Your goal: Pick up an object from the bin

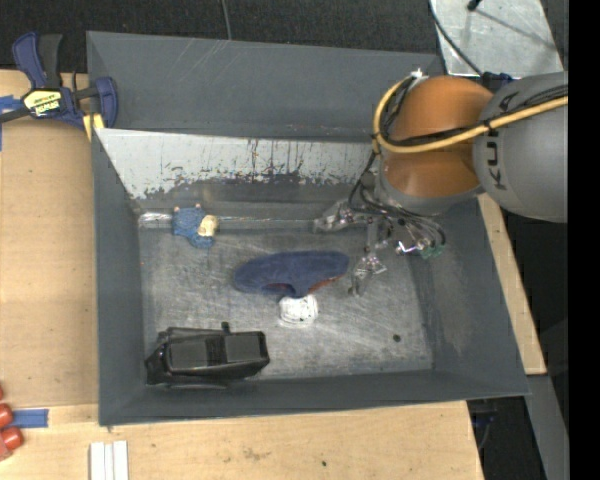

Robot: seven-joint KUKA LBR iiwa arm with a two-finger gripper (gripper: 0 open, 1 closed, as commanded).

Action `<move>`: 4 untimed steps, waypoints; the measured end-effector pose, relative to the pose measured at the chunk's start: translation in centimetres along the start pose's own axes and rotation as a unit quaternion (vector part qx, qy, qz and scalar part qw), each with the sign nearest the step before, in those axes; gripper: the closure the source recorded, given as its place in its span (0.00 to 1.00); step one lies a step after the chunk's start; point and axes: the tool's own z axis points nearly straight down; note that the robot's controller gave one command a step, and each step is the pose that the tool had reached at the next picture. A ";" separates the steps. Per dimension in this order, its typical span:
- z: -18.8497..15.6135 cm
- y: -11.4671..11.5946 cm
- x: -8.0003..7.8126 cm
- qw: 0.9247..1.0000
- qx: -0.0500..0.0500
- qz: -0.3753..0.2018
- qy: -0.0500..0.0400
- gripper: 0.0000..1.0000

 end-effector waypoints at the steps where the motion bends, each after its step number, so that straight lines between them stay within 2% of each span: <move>1: 3.1 1.0 -1.1 0.999 0.001 0.045 0.001 0.00; 2: 2.6 0.9 -1.5 0.999 0.002 0.045 -0.005 1.00; 3: -10.7 7.1 -4.2 0.994 0.001 -0.113 -0.003 1.00; 4: -5.8 9.7 -1.6 0.998 0.000 0.065 0.003 1.00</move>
Offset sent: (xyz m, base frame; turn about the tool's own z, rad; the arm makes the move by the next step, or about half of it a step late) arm 0.0063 0.0129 -0.0314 0.0902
